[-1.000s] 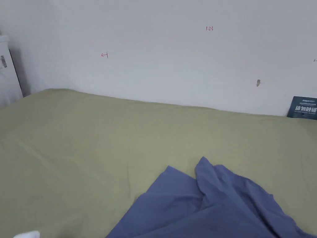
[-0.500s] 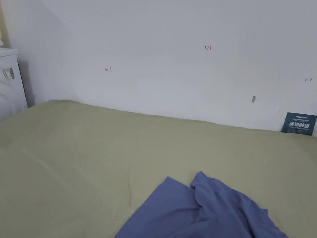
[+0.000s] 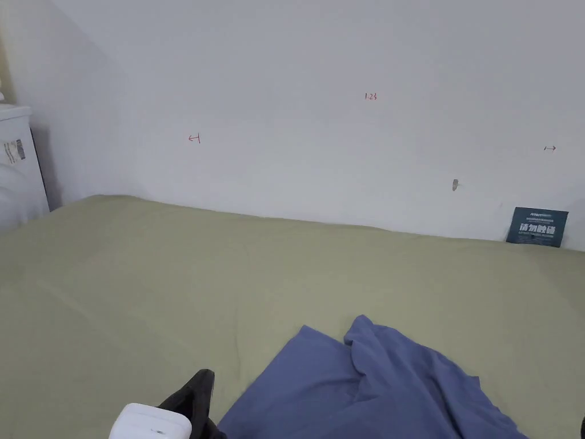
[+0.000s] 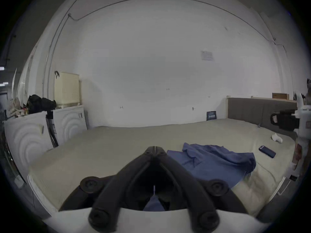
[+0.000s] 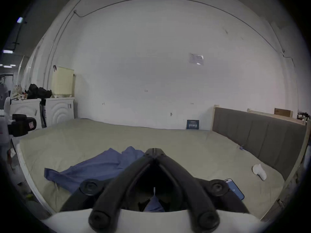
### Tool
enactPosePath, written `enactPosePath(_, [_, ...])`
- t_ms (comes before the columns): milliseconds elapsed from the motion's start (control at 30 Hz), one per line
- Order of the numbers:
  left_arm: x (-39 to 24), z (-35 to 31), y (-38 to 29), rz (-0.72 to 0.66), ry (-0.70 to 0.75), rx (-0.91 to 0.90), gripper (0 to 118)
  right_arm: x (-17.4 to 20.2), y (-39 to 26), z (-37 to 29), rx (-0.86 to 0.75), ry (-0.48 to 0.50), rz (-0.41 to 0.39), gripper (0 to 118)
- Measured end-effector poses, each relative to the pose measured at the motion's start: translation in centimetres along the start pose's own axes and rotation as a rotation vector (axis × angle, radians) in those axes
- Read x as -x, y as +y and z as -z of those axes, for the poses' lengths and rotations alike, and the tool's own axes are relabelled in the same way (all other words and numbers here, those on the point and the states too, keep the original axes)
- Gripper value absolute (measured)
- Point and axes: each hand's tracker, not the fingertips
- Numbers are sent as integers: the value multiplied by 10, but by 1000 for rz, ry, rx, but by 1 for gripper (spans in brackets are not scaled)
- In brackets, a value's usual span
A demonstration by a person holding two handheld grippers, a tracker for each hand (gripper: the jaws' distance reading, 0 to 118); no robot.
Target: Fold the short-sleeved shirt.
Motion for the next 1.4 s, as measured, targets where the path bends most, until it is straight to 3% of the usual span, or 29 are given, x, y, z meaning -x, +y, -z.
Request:
enactPosePath(100, [11,4,-4,-17,20,0,0,2,-1,0,-2,13,-33,0])
enactPosePath(133, [20,10,-4,-31,13,10,11,0,1,2,1,15,-37,0])
enactPosePath(167, [33,19,-5,-55,-27,51,31,-1,2,4,5,21,-39,0])
enactPosePath(267, [81,59,-16,-120,-187,334,65,-6,6,12,22,38,-30,0])
enactPosePath(300, [95,78,-25,-143,-212,484,97,-8,6,15,28,41,-19,0])
enactPosePath(333, [111,94,-37,-177,-279,588,109,-9,6,18,38,45,-9,0])
enactPosePath(467, [132,129,-78,-160,-181,809,108,-13,1,30,90,71,23,0])
enactPosePath(633, [116,129,-118,-66,-236,976,105,-11,-10,42,167,78,9,0])
enactPosePath(733, [100,124,-126,-18,-172,955,79,-9,-14,49,192,87,17,0])
enactPosePath(767, [103,126,-129,-1,-164,898,60,-9,-15,52,200,90,20,0])
enactPosePath(800, [104,121,-126,-37,-163,829,20,-8,-14,57,210,94,23,0])
enactPosePath(833, [107,122,-123,-113,-228,824,2,-9,-13,65,224,110,24,0])
enactPosePath(967, [90,113,-115,-12,-206,847,2,-15,3,128,315,174,-37,0])
enactPosePath(1133, [90,114,-108,-77,-226,864,2,-13,30,287,575,380,-172,0])
enactPosePath(1200, [100,119,-116,-108,-227,862,2,-8,29,354,770,424,-202,19])
enactPosePath(1267, [101,120,-118,-123,-217,868,2,-7,12,410,991,441,-165,38])
enactPosePath(1333, [104,123,-124,-133,-222,875,2,-12,-24,456,1104,451,-124,92])
enactPosePath(1400, [108,124,-125,-164,-222,874,2,-9,-47,480,1100,441,-169,92])
